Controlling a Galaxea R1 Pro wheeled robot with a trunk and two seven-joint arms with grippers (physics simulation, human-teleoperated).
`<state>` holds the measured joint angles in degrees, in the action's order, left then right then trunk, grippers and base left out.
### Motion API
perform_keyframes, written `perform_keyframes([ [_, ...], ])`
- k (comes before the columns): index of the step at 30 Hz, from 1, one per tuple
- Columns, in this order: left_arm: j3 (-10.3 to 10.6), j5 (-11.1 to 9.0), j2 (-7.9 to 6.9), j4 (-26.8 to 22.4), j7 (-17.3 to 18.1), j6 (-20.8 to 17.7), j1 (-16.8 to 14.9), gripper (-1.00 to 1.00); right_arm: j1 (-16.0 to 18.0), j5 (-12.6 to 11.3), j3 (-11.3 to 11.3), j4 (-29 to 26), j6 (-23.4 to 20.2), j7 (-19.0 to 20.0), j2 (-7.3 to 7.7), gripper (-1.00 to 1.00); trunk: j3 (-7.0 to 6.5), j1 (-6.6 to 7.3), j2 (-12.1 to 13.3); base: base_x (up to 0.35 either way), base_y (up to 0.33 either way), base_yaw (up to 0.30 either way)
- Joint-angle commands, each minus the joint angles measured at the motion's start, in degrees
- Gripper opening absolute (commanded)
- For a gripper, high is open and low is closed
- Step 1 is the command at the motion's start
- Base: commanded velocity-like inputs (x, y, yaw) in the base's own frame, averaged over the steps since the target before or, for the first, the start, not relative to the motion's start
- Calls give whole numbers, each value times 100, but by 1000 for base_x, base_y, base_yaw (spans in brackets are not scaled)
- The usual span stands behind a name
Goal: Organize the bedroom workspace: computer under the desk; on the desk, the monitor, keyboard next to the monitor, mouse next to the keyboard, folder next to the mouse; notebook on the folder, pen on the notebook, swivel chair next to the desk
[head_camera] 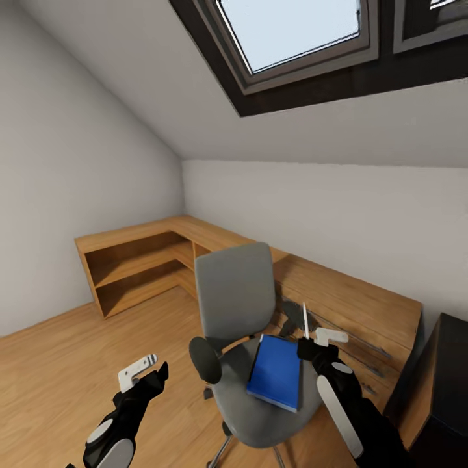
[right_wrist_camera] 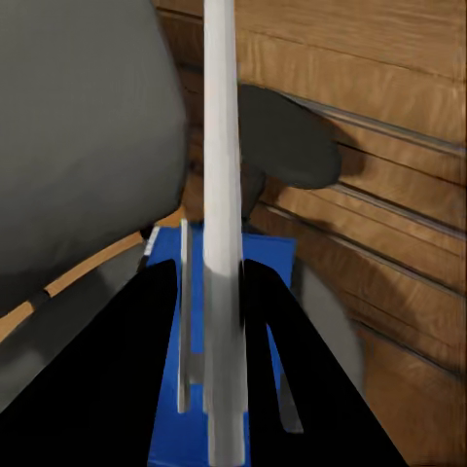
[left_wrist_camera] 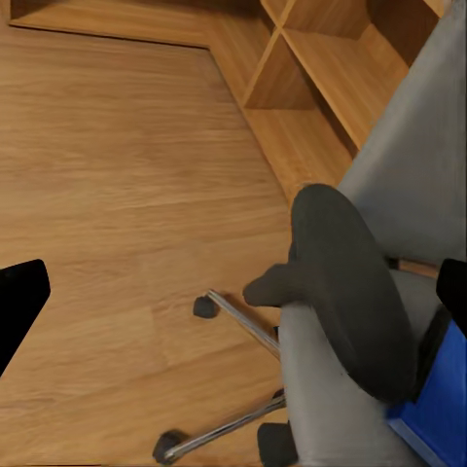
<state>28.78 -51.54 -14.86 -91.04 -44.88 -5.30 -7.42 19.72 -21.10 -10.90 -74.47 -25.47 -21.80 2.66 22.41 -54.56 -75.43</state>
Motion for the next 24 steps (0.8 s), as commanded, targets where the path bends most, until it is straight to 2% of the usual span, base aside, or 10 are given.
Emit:
perform_keyframes([
  [1, 36, -9, -6, -10, -47, -25, -6, 100, 6, -58, 5, -6, -11, -61, 6, -100, -17, 22, 37, 0, 0, -207],
  [7, 190, -3, -2, -12, -304, -24, -6, 100, 7, -60, 185, 0, -14, -61, 6, -100, -154, 154, 278, 0, 0, -223],
  [12, 432, 2, 0, -11, -571, -24, -6, 100, 6, -68, 421, 13, -25, -58, 6, -100, -177, 154, 278, 0, 0, -237],
  [24, 576, 5, 0, -10, -651, -24, -6, 100, 6, -70, 739, 27, -37, -49, 6, -100, -223, 154, 278, 0, -3, -252],
])
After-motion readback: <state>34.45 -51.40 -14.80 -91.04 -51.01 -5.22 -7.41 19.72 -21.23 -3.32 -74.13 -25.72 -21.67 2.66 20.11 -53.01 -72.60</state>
